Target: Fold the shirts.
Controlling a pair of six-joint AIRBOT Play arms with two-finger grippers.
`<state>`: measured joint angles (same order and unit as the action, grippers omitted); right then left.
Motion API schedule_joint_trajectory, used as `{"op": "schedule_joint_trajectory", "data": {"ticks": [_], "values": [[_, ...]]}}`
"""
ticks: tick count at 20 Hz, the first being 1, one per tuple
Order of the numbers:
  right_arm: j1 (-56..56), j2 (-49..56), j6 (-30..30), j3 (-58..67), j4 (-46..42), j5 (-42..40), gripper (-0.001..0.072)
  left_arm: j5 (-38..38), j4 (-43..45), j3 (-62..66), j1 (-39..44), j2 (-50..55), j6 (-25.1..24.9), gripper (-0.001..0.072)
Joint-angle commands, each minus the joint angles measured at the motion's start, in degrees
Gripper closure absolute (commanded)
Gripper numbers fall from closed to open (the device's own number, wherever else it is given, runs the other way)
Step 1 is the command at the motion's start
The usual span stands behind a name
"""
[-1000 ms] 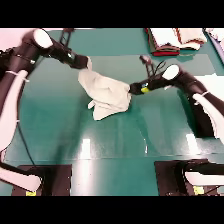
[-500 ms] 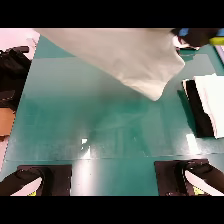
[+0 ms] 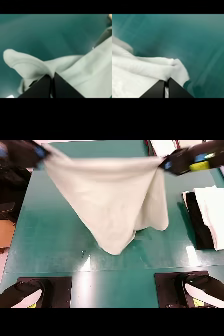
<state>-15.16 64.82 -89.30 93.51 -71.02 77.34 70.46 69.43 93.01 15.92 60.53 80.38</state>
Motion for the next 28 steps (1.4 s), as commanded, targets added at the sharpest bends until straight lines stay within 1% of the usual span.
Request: {"op": "schedule_joint_trajectory", "data": {"ticks": [1,4,7,15,16,17,18,19,21,23,24,26,28], "values": [[-0.9,6.6,-0.2,-5.8,0.4,-1.4,0.0697,0.7,-0.5,-13.9,0.0,2.6,-1.6,0.0683],[-2.8,8.9,0.0,-10.7,0.4,-2.6,0.0697,-0.2,-0.2,-25.6,0.0,3.5,-3.1,0.0683],[-4.1,7.8,0.0,-15.2,0.5,-2.8,0.0697,0.7,0.0,-32.1,0.0,3.5,-4.4,0.0682],[-5.0,-1.5,0.0,-27.0,0.4,-4.1,0.0695,-0.1,-0.5,-33.1,0.0,3.5,-4.4,0.0682],[-4.9,-2.4,0.0,-28.3,0.4,-4.0,0.0684,-0.5,-0.5,-33.1,0.0,3.5,-4.4,0.0682],[-4.5,-3.2,0.0,-29.1,0.3,-4.2,0.0515,-0.9,-0.5,-33.1,0.0,3.5,-4.4,0.0682],[-3.7,-3.9,0.0,-29.8,0.3,-4.8,0.0318,-1.1,-0.5,-33.1,0.0,3.5,-4.4,0.0682],[-2.1,-4.8,0.0,-30.5,0.3,-5.8,0.027,-1.0,-0.5,-33.1,0.0,3.5,-4.4,0.0681],[3.1,-6.3,0.5,-32.7,0.5,-6.2,0.027,-1.0,-0.5,-33.1,0.0,3.5,-4.4,0.0682],[10.0,-6.6,3.1,-35.7,0.9,-4.7,0.027,-1.0,-0.5,-33.1,0.0,3.5,-4.4,0.0681],[13.2,-6.5,4.7,-37.9,1.3,-5.4,0.027,-1.2,-0.5,-33.1,0.0,3.5,-4.4,0.0682],[18.6,-4.2,8.7,-42.0,4.6,-7.0,0.027,-2.3,-0.5,-33.1,0.0,3.5,-4.3,0.0682],[21.2,0.5,12.3,-44.4,9.2,-8.2,0.027,-4.0,-0.9,-33.1,0.0,3.5,-4.3,0.0682]]}}
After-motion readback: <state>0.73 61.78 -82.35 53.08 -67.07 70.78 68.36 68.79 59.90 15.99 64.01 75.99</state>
